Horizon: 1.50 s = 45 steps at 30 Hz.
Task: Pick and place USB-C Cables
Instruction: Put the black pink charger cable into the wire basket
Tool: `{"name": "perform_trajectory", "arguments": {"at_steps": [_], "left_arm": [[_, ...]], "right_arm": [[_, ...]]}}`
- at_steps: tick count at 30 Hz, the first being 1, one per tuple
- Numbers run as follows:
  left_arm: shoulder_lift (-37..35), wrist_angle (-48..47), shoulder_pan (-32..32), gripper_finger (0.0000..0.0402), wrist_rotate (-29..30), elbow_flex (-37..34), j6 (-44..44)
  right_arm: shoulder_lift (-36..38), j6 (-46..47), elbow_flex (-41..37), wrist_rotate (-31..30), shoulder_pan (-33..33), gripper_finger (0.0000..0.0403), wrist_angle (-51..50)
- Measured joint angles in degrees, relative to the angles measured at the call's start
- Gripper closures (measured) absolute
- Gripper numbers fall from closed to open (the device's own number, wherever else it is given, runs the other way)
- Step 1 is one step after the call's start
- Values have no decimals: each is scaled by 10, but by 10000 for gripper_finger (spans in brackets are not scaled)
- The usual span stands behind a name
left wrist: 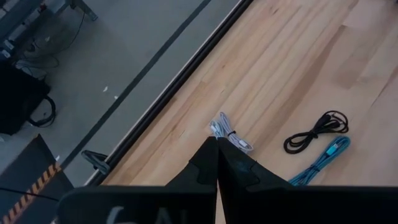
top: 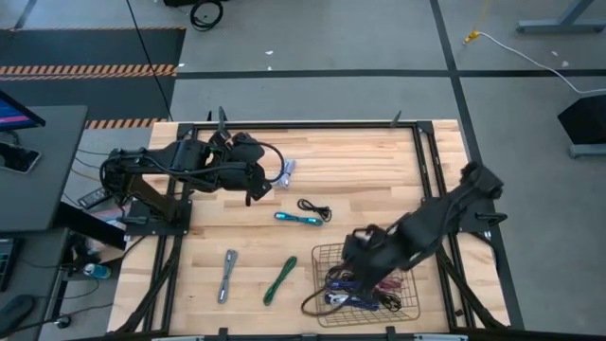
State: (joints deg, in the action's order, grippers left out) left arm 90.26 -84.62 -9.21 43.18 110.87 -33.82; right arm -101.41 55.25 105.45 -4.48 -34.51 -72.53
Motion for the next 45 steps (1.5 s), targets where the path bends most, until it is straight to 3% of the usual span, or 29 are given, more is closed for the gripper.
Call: {"name": "perform_trajectory", "arguments": {"at_steps": [9, 18, 22, 29, 41, 45], "left_arm": [[0, 4, 0, 397, -22, 0, 50], [0, 4, 0, 397, -28, 0, 48], [0, 4, 0, 397, -48, 0, 45], [0, 7, 0, 397, -73, 0, 45], [0, 7, 0, 397, -75, 0, 45], [0, 8, 0, 397, -76, 0, 44]], "right_arm": [[-91, -14, 0, 44, -3, 385, 19], [-129, -59, -8, 93, -4, 385, 111], [-127, -66, -37, 118, -8, 385, 116], [-127, -85, -104, 138, -12, 385, 213], [-126, -150, -227, 170, 8, 385, 261], [-126, -167, -273, 183, 26, 385, 321]]}}
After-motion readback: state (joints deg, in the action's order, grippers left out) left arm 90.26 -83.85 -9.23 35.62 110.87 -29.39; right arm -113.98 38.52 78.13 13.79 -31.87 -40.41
